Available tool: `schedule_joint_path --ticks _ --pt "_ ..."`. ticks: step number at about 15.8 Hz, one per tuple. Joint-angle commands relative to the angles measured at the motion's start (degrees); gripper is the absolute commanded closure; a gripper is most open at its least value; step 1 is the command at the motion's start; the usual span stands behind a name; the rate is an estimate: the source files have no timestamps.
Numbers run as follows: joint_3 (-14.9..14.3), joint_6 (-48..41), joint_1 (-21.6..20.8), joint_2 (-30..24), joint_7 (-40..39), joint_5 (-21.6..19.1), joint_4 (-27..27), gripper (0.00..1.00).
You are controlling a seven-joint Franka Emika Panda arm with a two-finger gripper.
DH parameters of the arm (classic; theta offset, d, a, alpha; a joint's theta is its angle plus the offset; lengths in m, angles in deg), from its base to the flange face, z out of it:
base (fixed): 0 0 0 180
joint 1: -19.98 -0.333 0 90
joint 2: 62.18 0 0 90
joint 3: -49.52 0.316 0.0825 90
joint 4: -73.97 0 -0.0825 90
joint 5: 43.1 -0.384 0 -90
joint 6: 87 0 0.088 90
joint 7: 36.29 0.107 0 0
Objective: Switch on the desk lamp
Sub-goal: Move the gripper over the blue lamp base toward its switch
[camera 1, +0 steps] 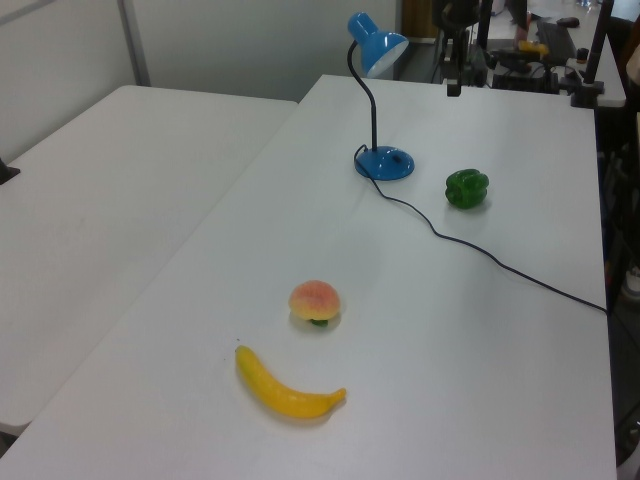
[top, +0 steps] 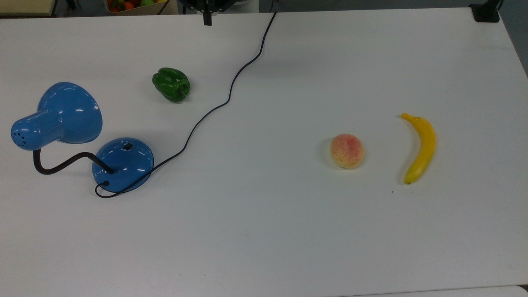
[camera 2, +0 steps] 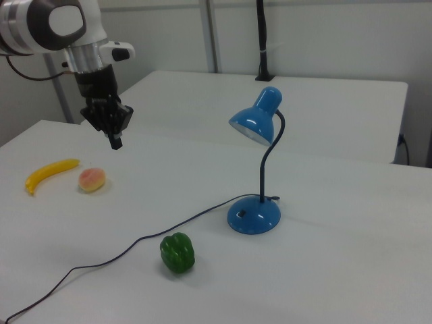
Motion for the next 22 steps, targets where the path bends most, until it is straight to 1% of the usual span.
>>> schedule_joint_path --ticks 1,3,5,8,11,13,15,20,22 --pt "-0.3 1.8 1.1 0.2 0.0 0.1 -1.1 1.0" --pt "-0.3 4.3 2.1 0.9 0.1 0.1 -2.8 1.0" --pt "-0.3 7.1 3.8 2.2 0.1 0.1 -3.7 1.0" --pt "-0.3 10.2 5.3 4.4 0.7 -0.1 -4.7 1.0" --pt "-0.3 17.6 7.1 5.0 6.0 -0.2 -9.6 1.0" --pt "-0.3 22.2 7.7 5.2 6.6 -0.2 -13.6 1.0" --pt "-0.3 25.4 9.1 6.0 6.7 -0.1 -15.5 1.0" --pt "-0.3 30.8 11.4 10.5 6.8 -0.1 -15.6 1.0" --pt "-0.3 32.3 12.2 12.4 6.8 0.5 -15.5 1.0"
